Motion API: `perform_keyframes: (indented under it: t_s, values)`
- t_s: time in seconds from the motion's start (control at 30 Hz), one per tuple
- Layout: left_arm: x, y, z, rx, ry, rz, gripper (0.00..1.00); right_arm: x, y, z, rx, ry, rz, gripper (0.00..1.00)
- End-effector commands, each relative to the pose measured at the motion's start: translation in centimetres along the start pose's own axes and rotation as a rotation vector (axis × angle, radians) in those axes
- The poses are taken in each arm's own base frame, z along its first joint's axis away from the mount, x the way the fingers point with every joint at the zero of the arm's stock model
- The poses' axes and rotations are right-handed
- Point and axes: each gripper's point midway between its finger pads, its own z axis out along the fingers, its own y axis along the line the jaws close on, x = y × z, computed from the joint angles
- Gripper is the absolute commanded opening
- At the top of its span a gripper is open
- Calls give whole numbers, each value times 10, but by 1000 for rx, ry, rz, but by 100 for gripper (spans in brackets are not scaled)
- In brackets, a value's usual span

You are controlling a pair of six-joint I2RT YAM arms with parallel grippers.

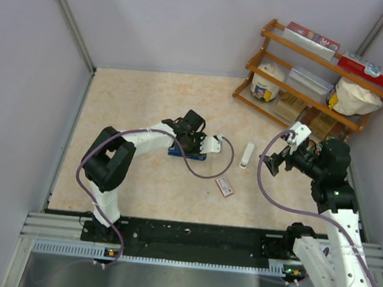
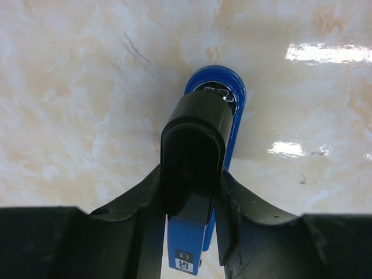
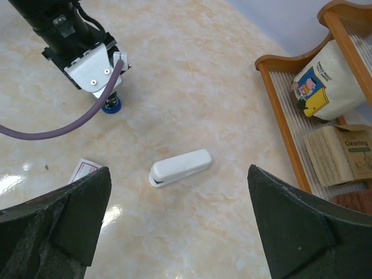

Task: Load the staples into the stapler
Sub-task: Open the stapler at the center of the board.

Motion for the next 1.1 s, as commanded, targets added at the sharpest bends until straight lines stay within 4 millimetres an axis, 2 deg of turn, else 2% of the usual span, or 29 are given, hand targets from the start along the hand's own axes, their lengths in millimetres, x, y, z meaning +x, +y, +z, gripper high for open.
perform_keyframes:
  t_s: [0.0, 0.2, 0.37, 0.67, 0.9, 1.07]
  values:
    - [-24, 13, -28, -67, -110, -33, 22, -12, 13, 5, -85, -60, -6, 99]
    - [-51, 11, -66, -94, -246, -78, 13, -19, 41, 17, -227, -73, -15, 97]
    - [-67, 2, -94, -79, -329, -96, 9, -29, 68, 43, -371, -55, -42, 90]
    - [-95, -26, -142, 7, -493, -130, 8, -56, 83, 95, -553, -98, 72, 80]
    - [-107, -36, -156, 50, -562, -156, 8, -40, 122, 115, -635, -67, 47, 79]
    - [-111, -43, -163, 68, -594, -160, 8, -38, 132, 123, -649, -59, 69, 76]
